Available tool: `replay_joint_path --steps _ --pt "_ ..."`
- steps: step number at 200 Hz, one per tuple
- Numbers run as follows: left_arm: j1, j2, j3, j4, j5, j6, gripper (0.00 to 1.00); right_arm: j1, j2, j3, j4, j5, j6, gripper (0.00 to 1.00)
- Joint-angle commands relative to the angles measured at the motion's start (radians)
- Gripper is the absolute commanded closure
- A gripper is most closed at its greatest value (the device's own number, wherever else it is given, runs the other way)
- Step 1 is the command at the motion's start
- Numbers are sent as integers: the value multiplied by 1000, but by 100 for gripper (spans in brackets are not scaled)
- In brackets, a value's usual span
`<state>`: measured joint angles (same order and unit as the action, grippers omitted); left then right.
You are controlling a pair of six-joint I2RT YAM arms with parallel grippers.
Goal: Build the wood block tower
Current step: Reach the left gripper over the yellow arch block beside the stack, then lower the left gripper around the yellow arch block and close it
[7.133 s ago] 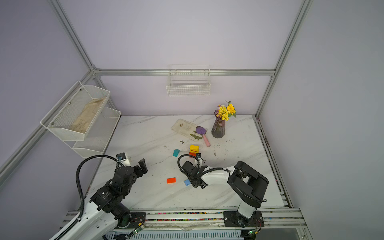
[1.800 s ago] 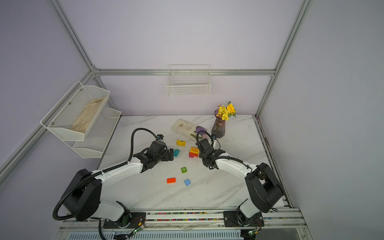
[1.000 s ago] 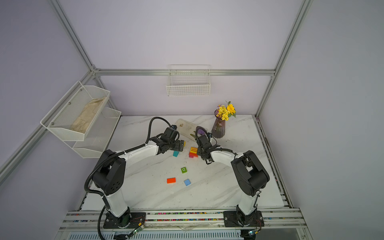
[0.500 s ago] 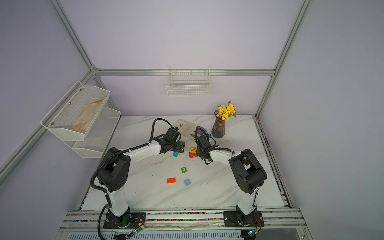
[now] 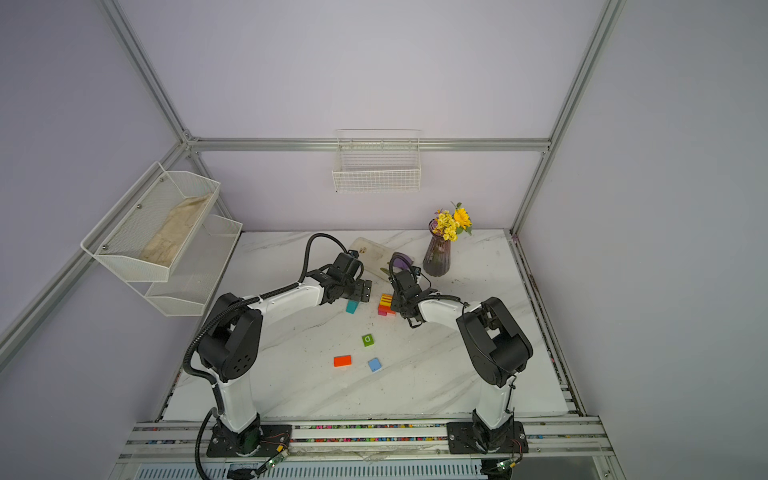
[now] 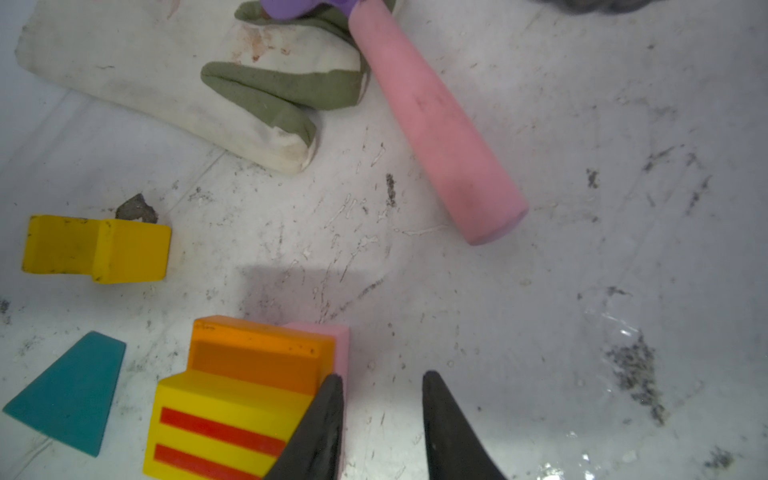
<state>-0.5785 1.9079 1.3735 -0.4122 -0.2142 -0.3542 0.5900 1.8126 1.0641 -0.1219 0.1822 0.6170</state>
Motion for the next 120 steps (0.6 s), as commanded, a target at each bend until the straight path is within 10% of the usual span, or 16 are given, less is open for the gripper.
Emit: replay_joint_path --steps 1,120 --pt "-5 13 102 -2 0 17 0 8 16 24 4 -1 -2 64" --pt "-4 135 223 -10 18 32 2 7 -179 -86 -42 127 43 55"
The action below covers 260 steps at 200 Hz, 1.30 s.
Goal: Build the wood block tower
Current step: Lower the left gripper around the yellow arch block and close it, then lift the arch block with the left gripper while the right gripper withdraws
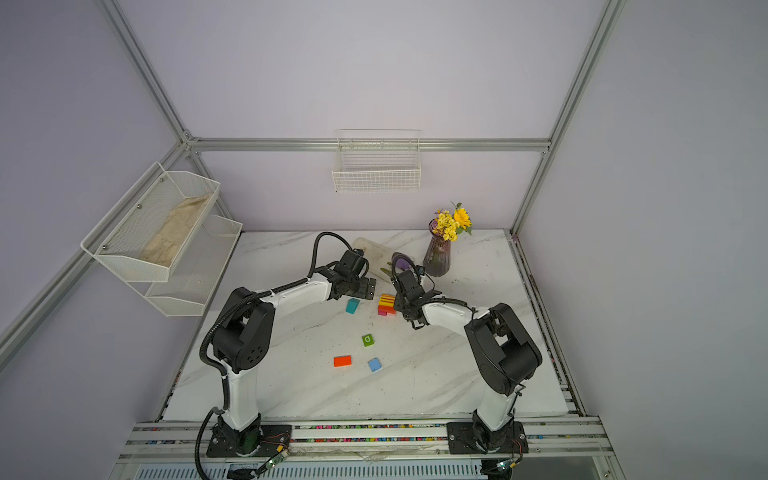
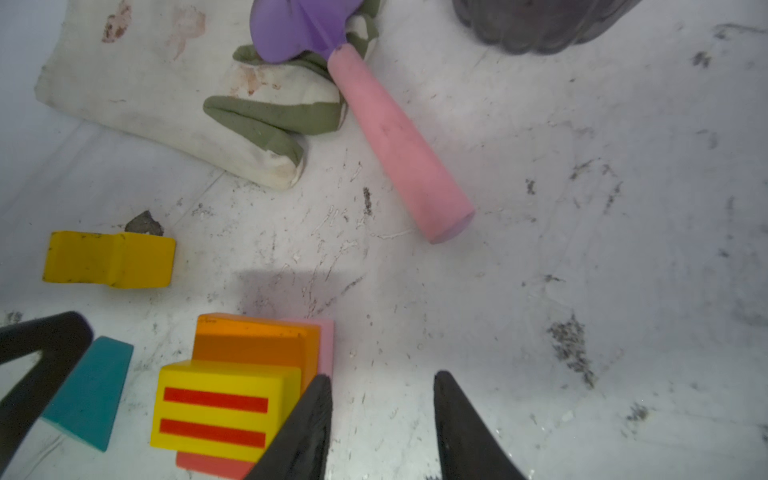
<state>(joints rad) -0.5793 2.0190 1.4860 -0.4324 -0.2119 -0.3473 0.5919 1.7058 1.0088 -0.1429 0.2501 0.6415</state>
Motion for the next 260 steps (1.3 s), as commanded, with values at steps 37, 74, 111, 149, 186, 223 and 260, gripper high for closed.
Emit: replay_joint_path --steps 37,74,111,149,186,223,260 --pt "-4 96 190 -16 25 39 3 6 -124 -53 -29 66 16 54" --pt "-4 171 291 -71 -10 47 6 5 -134 -63 -30 66 14 53" --pt "-4 224 352 -110 -22 40 14 5 -138 -65 -35 68 10 53" --pt "-4 226 349 -113 -29 34 30 5 -138 -70 -30 68 10 53" --pt "-4 211 331 -119 -28 31 35 5 -130 -68 -28 61 10 53" --pt "-4 194 326 -126 -36 33 53 5 -124 -67 -27 59 10 53" --pt "-4 121 319 -172 -46 12 57 5 -134 -79 -21 73 11 53"
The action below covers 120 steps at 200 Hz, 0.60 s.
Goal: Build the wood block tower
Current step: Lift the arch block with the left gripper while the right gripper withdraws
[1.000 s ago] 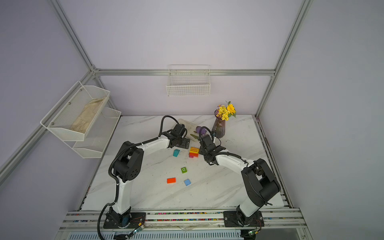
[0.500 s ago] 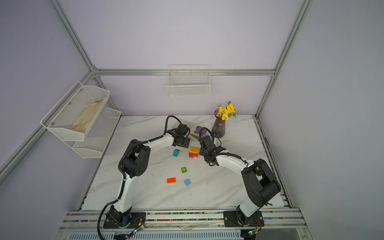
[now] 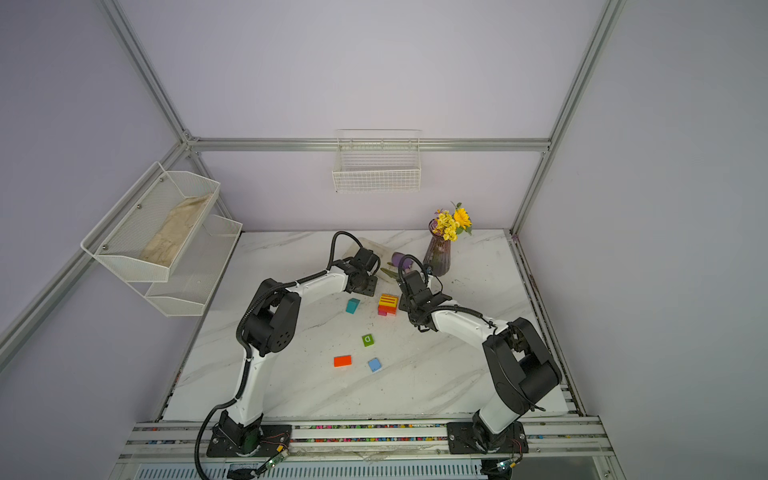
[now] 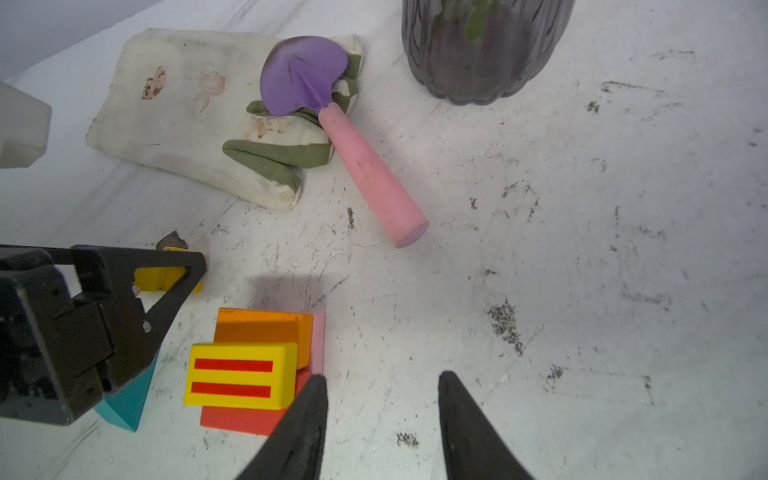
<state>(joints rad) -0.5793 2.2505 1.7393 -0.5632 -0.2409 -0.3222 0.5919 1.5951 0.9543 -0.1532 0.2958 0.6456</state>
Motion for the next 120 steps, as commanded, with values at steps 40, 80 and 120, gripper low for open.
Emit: replay_joint_path --steps 40,80,120 --pt "-40 -279 -33 -55 -58 -59 61 -36 -45 -40 3 52 -45 53" --pt "-166 -425 -136 -66 -191 -109 61 -193 -151 -153 54 89 -99 53" --pt "-265 -501 -180 -46 -221 -172 63 -314 -241 -275 115 174 -66 52"
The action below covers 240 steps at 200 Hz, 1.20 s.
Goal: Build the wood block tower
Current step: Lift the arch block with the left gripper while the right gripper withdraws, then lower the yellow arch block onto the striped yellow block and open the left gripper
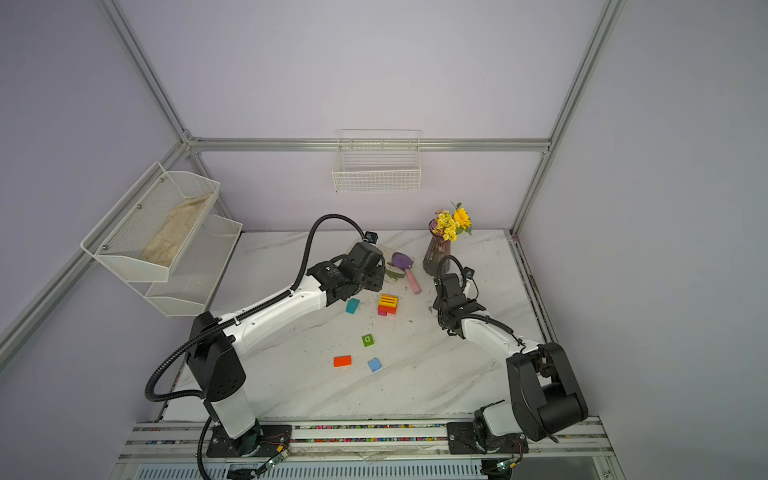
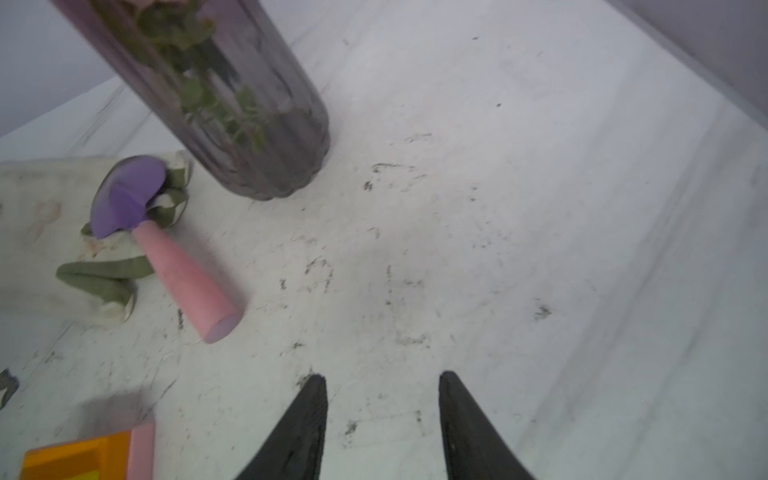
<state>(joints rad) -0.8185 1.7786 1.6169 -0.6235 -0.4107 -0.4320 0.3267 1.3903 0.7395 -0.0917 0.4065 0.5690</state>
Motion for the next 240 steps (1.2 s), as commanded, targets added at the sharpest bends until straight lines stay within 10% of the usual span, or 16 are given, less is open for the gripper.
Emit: replay_joint_path --steps 1,240 --pt "-29 -30 -59 16 -52 -64 63 -51 -39 -62 56 58 11 52" --pt "-61 341 195 -13 -45 -159 63 -67 6 -61 80 6 3 52"
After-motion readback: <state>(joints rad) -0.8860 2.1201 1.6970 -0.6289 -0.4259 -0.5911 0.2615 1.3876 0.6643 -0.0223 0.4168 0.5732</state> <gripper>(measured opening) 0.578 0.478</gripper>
